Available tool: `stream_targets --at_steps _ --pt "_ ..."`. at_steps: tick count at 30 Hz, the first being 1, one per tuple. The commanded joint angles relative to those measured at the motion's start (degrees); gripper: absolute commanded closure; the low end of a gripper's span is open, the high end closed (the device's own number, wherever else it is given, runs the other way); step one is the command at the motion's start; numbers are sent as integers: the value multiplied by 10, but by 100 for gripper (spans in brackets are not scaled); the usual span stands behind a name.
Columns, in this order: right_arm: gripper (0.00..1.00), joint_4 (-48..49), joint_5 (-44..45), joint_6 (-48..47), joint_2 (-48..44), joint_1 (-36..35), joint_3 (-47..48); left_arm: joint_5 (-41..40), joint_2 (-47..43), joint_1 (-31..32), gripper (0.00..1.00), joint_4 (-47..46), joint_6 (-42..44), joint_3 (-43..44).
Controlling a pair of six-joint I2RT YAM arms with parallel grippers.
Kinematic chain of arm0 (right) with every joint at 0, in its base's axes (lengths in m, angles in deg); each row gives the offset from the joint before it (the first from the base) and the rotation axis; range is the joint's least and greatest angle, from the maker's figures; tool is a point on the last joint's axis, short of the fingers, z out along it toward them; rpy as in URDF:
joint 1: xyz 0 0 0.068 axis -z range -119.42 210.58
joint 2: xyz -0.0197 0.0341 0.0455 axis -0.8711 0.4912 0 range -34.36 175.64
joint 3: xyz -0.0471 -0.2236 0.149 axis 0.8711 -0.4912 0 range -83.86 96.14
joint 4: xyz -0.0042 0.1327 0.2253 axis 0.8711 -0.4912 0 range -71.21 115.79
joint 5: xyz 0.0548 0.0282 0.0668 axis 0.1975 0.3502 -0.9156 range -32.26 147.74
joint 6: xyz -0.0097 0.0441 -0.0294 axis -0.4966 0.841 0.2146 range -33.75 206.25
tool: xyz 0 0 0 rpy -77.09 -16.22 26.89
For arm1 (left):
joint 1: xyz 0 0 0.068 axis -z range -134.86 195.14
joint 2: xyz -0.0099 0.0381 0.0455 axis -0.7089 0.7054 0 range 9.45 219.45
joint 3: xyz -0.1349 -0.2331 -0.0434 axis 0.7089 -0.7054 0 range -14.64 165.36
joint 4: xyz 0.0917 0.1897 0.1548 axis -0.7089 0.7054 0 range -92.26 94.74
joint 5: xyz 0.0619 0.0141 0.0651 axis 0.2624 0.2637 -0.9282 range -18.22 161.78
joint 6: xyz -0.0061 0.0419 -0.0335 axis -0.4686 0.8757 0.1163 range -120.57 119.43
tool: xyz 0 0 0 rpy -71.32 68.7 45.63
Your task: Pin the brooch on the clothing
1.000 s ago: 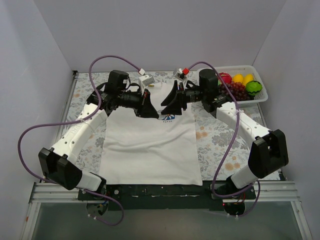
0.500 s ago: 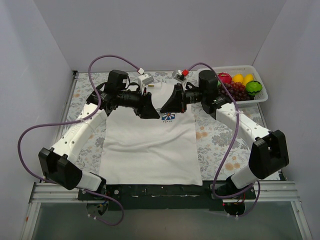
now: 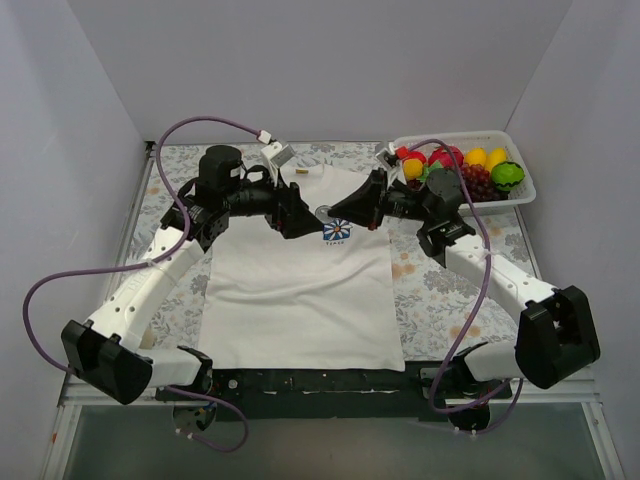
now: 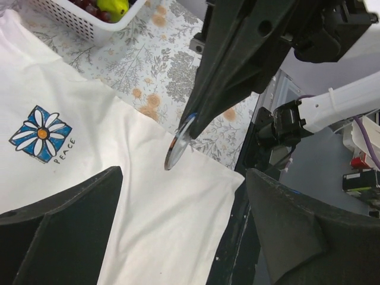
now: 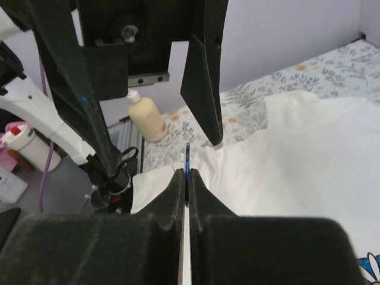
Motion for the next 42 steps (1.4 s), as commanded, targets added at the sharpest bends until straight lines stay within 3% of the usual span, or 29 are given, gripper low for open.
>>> stream_targets --at_steps 1,4,11,29,35,39,42 --pt "99 187 85 87 -38 5 -49 -30 -33 -1 15 -105 -61 -45" --pt "99 241 80 128 -35 7 -54 9 -35 -3 19 -150 -81 -56" --pt "99 323 50 191 -11 7 -53 70 -15 -6 47 -217 -116 -66" --pt "99 339 25 203 2 16 -51 68 -16 -14 76 -244 -126 -63" --pt "99 351 18 216 17 16 -48 84 -9 -15 82 -269 -140 -68" --pt "99 342 14 218 27 19 -42 83 -10 -15 100 -272 -140 -67" --pt "99 343 15 222 28 22 -41 70 -14 -15 100 -256 -129 -63"
